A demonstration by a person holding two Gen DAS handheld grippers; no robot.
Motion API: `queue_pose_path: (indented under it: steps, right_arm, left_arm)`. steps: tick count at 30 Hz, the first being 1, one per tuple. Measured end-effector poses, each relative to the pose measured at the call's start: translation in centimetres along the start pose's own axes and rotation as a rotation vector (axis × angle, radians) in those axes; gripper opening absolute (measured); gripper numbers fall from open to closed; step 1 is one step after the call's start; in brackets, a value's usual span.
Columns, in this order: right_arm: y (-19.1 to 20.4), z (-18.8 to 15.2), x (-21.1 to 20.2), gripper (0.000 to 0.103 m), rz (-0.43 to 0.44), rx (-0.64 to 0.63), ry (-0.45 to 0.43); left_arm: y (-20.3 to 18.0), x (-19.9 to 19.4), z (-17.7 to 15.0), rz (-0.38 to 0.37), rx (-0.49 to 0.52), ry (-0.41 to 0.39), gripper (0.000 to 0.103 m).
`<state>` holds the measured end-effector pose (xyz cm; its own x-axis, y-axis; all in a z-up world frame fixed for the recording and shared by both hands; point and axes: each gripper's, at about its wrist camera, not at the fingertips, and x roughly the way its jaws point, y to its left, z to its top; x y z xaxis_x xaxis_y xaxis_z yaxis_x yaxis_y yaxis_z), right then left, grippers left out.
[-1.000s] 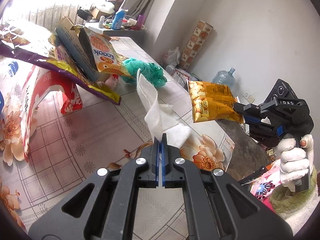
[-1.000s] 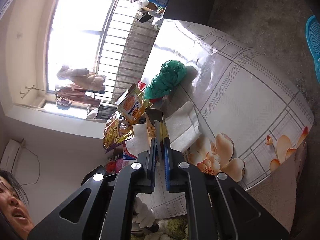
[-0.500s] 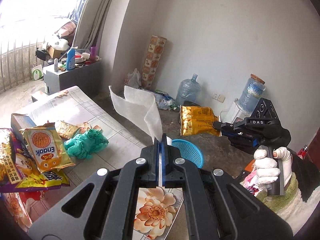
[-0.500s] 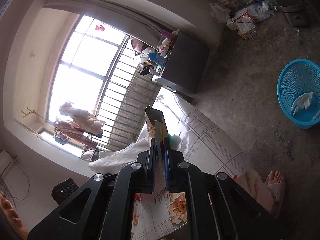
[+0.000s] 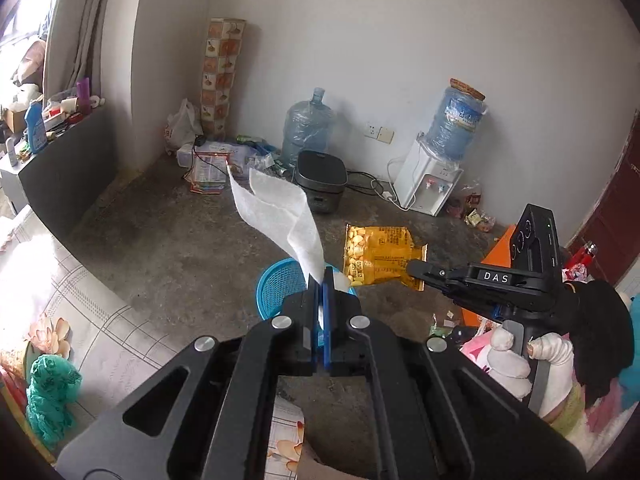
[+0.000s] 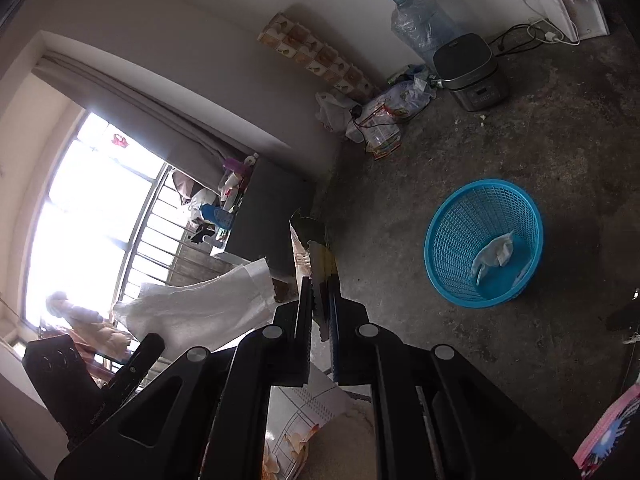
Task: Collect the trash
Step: 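Carry the yellow packet to the blue basket and open the right tool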
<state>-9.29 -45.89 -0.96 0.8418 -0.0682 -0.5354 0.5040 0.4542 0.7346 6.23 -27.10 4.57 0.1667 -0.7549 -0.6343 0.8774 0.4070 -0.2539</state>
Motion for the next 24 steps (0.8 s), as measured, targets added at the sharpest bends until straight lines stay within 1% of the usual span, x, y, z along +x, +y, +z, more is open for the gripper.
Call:
queue_pose_path:
  steps: [2, 5, 8, 9, 15, 19, 21, 22, 23, 24]
  right_arm:
    - [-1.3, 0.7, 0.8, 0.008, -0.052, 0.007, -0.017]
    - [-3.7, 1.9, 2.3, 0.008, -0.082, 0.048, -0.018]
    - [-6.0, 2.8, 4.0, 0.008, -0.133, 0.076, -0.022]
    - [-7.0, 3.0, 4.6, 0.008, -0.15, 0.089, -0.021]
    - [-12.2, 4.6, 8.6, 0.008, -0.222, 0.157, 0.015]
    - [-15.1, 5.4, 11.7, 0.009, -0.247, 0.177, 0.056]
    - [-16.6, 5.7, 13.3, 0.01, -0.268, 0.177, 0.083]
    - [-17.4, 5.8, 14.1, 0.011, -0.284, 0.18, 0.096]
    - [-18.1, 5.8, 14.8, 0.018, -0.293, 0.176, 0.107]
    - [-18.8, 5.7, 15.4, 0.027, -0.324, 0.173, 0.12]
  left_arm:
    - [-0.5, 3.0, 0.8, -0.01, 0.001, 0.054, 0.0]
    - [-0.6, 7.6, 1.5, -0.009, -0.012, 0.141, 0.0]
    - [-0.8, 11.9, 2.0, -0.028, -0.029, 0.219, 0.0]
    - [-1.0, 13.6, 2.1, -0.023, -0.026, 0.246, 0.0]
    - [-1.9, 22.5, 1.2, -0.023, -0.002, 0.401, 0.0]
    - [-1.8, 27.5, -0.2, -0.013, 0.01, 0.484, 0.0]
    - [-1.7, 30.4, -0.9, -0.009, 0.003, 0.543, 0.008]
    - [-1.5, 31.6, -1.3, 0.003, 0.0, 0.573, 0.024]
    - [-1.3, 32.7, -1.5, 0.016, -0.005, 0.594, 0.037]
    - [-1.1, 33.3, -1.7, 0.03, -0.008, 0.598, 0.038]
